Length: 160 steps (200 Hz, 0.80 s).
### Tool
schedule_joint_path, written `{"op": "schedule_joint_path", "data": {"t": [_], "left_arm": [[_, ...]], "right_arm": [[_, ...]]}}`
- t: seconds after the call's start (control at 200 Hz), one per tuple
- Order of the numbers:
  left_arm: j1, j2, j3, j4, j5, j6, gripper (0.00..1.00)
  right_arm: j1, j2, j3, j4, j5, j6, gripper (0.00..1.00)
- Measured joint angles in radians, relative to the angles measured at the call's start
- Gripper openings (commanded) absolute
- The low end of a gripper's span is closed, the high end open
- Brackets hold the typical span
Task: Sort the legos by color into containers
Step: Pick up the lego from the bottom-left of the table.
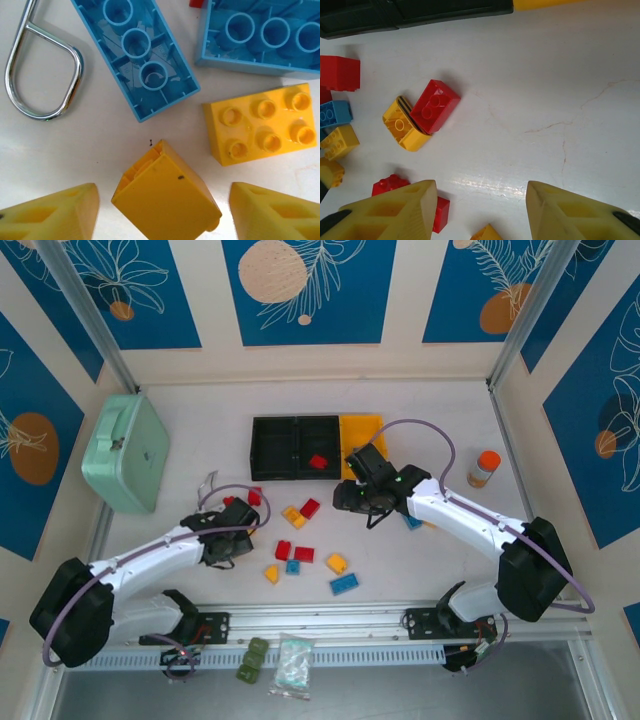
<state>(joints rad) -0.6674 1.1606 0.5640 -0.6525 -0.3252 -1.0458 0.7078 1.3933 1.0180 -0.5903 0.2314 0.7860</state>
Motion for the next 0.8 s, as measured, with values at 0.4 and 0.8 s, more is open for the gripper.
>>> {"op": "schedule_joint_path", "data": {"t": [0.4, 0.8], "left_arm": [[0.005, -0.024, -0.055, 0.017, -0.001, 0.005, 0.40], [0.006, -0.093, 0.002, -0.047, 0.000, 0.065, 0.35]], "right_arm": [[0.009, 0.018, 0.000, 0.000, 0.000, 0.005, 0.50], [0.031, -0.004, -0.001, 0.006, -0.006, 0.003, 0.50]]}}
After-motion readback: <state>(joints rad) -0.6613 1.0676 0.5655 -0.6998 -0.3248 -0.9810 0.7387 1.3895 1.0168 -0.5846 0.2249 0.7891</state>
